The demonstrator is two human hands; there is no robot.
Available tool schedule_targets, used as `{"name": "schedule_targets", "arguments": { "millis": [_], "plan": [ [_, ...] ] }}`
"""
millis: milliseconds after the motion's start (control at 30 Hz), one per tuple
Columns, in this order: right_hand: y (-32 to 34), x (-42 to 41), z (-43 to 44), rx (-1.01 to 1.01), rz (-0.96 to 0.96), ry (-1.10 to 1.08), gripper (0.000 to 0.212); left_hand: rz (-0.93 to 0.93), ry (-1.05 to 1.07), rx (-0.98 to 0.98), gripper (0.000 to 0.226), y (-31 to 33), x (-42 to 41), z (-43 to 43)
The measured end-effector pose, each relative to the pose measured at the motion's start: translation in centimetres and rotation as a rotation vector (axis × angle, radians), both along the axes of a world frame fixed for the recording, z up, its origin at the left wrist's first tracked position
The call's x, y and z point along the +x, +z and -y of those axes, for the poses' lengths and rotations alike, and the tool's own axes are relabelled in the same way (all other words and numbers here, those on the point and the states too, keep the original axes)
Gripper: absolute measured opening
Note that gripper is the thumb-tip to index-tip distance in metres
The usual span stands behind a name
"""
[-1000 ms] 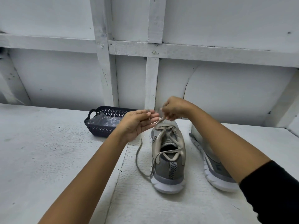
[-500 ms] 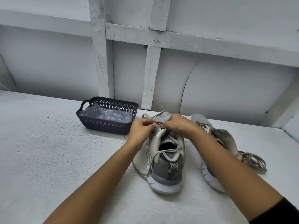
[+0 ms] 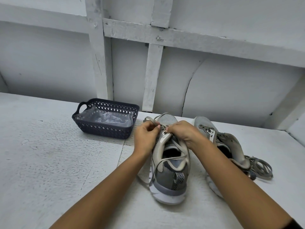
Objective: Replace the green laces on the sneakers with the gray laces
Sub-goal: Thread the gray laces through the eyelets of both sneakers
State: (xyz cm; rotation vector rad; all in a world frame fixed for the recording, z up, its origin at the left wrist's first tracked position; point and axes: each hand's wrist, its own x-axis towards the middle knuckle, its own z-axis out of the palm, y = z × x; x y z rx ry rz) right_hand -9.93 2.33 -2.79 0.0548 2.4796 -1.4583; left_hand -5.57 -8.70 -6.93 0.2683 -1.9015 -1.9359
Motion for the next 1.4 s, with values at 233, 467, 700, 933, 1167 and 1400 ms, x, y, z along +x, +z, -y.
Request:
{"name": "schedule_targets", "arguments": {
  "millis": [233,467,700,933,1167,1400],
  "plan": [
    [0.0,0.2,0.0,-0.025,0.006,0.002,0.009,-0.002,-0.023,-0.054,0.019,0.1,-0.1,0.1],
    [0.3,0.7,0.1,-0.114,0.011,-0.014,0.013,-0.026,-0.032,-0.133,0.007,0.2,0.1,0.3],
    [0.0,0.3,0.4,-0.055,0.0,-0.042,0.021,0.01,-0.146,-0.213,0.01,0.5,-0.2,0.5],
    [0.5,1.2,0.2,-0.067,0.019,0.017,0.027,0.148,-0.355,-0.187,0.068,1.3,-0.1,0.9],
    [0.5,1.3,-0.1,-0.292,0.06,-0.074,0.03,0.033,-0.268,-0.345,0.038,1.6,1.9,-1.3],
    [1.1,0.9,-0.5,-0.61,-0.063,-0.232,0.035,0.13,-0.181,-0.336,0.034,0.9,2.5,-1.3]
  ]
}}
